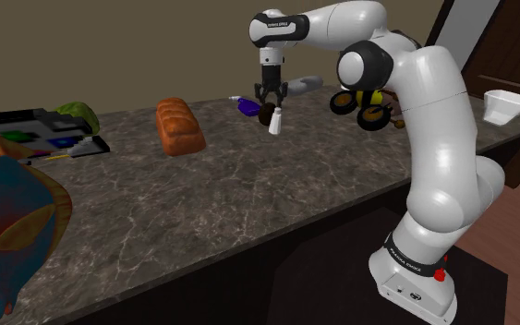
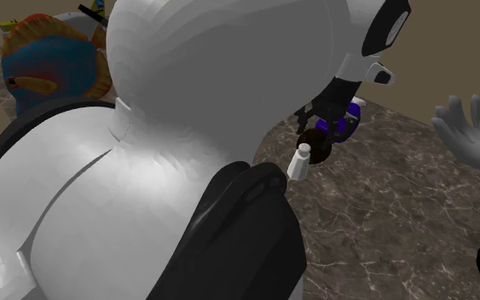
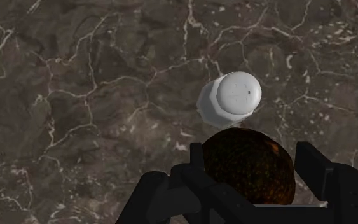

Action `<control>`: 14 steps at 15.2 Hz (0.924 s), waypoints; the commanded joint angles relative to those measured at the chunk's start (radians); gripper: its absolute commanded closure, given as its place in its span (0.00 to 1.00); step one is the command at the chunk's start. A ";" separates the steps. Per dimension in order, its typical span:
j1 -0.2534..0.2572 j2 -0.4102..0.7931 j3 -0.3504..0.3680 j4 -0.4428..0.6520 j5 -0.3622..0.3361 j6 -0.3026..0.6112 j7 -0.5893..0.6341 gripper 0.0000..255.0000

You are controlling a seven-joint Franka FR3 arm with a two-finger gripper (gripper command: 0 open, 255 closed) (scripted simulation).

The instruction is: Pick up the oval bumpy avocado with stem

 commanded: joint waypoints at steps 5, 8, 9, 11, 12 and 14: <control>0.000 -0.001 0.000 -0.008 0.000 0.005 -0.001 1.00; -0.001 0.001 0.000 -0.002 0.000 0.002 -0.001 1.00; 0.000 0.000 0.000 -0.005 0.000 0.004 -0.001 1.00; -0.001 0.002 0.000 0.026 0.000 -0.024 0.001 1.00; -0.002 0.005 0.001 0.044 0.001 -0.040 0.002 1.00; -0.003 0.011 0.001 0.081 0.001 -0.071 0.004 1.00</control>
